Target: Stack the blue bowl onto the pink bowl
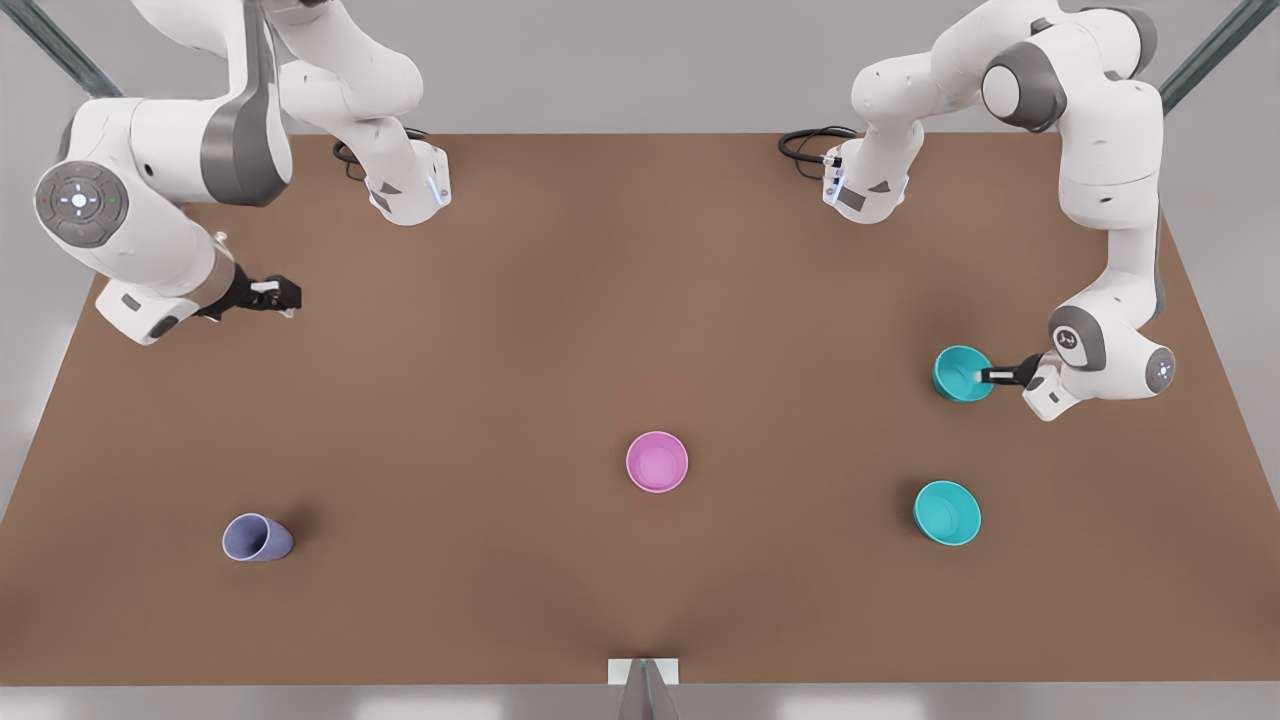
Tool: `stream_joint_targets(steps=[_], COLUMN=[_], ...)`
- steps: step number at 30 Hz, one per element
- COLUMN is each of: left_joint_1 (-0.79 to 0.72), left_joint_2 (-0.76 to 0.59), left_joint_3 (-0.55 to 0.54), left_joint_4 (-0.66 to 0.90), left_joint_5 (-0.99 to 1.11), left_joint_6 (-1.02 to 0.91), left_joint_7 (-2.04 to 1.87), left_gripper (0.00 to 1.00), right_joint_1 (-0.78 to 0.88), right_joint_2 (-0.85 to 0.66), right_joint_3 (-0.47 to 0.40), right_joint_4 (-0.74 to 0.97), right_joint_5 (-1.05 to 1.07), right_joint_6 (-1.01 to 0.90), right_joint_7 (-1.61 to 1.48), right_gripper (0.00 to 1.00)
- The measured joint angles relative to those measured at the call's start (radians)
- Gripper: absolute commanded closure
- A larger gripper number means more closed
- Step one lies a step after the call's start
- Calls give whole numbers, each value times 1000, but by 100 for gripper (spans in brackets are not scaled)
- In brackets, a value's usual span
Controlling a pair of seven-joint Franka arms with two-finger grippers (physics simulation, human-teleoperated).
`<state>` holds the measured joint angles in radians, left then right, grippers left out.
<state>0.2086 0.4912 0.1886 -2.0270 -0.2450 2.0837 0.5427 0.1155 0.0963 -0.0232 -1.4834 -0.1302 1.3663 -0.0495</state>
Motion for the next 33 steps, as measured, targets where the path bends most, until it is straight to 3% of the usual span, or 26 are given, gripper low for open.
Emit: stream_joint_targets(steps=[4,6,8,12,17,33], left_joint_1=[-71,-276,-459,-650,-748,-790], left_joint_2=[-105,-225,-226,86,342,404], left_joint_3=[1,-2,-45,-124,-140,-150], left_joint_4=[5,14,96,584,918,887], left_joint_5=[-2,-3,-12,-37,-59,-70], left_joint_6=[-10,-44,-75,-180,-244,-86], left_joint_7=[8,-40,-121,-327,-576,-1046], left_gripper=[79,79,79,79,79,79], right_joint_1=[-35,-65,-84,-88,-86,-86], right_joint_2=[55,92,104,114,131,158], right_joint_3=[-7,-7,-7,-7,-3,0], right_joint_4=[51,112,134,135,134,136], right_joint_5=[26,39,47,55,56,54], right_joint_6=[-6,-8,-13,-21,-30,-37], right_joint_7=[-30,-43,-55,-81,-118,-187], right_gripper=[0,0,0,0,0,0])
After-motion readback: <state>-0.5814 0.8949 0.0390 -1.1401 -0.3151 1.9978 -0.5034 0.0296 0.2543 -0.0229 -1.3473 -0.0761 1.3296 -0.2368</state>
